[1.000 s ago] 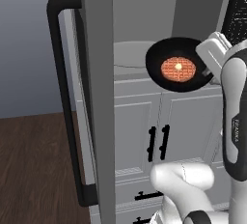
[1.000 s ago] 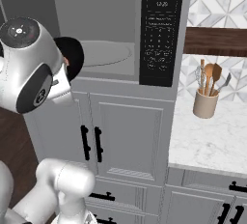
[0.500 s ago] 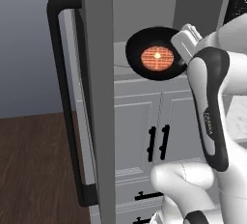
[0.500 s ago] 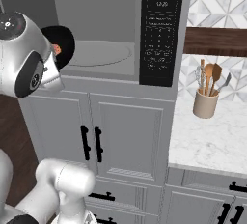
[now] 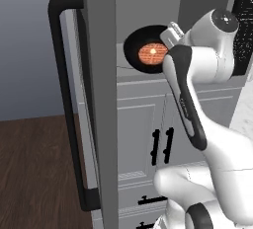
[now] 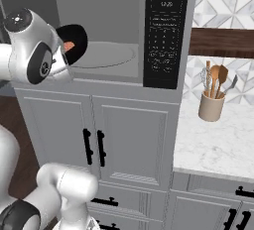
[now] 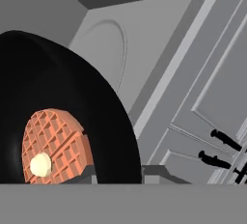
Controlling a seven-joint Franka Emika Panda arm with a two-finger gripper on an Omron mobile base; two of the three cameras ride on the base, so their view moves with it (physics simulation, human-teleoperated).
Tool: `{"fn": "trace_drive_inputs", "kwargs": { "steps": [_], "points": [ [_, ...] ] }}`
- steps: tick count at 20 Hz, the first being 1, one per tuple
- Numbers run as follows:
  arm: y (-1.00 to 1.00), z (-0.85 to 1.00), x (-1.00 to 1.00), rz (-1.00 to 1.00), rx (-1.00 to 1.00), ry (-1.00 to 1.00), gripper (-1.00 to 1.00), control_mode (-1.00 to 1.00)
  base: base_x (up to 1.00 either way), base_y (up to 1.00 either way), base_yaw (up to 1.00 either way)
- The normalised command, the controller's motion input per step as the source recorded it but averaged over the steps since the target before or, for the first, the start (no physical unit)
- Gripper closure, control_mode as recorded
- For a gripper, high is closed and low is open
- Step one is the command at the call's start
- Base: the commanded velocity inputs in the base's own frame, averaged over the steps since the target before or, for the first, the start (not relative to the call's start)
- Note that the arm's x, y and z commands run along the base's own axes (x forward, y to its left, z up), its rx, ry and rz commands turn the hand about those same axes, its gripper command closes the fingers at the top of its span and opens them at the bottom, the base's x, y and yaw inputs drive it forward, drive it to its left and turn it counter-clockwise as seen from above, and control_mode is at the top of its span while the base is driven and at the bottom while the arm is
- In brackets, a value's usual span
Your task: Open the microwave, place the bowl with waffle inside the microwave, then close the microwave door and turn it on.
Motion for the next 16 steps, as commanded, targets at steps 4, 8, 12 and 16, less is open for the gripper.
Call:
{"fn": "trace_drive_inputs", "kwargs": {
  "steps": [4, 8, 12, 16],
  "points": [
    [0.0, 0.0, 0.52, -0.05, -0.01, 0.0, 1.0, -1.0, 0.0, 0.0, 0.0],
    [-0.02, 0.0, 0.44, -0.03, 0.0, 0.0, 1.0, -1.0, 0.0, 0.0, 0.0],
    [0.0, 0.0, 0.56, -0.03, 0.0, 0.0, 1.0, -1.0, 0.0, 0.0, 0.0],
    [-0.01, -0.09, 0.56, -0.02, 0.0, 0.0, 1.0, -1.0, 0.0, 0.0, 0.0]
  ]
}}
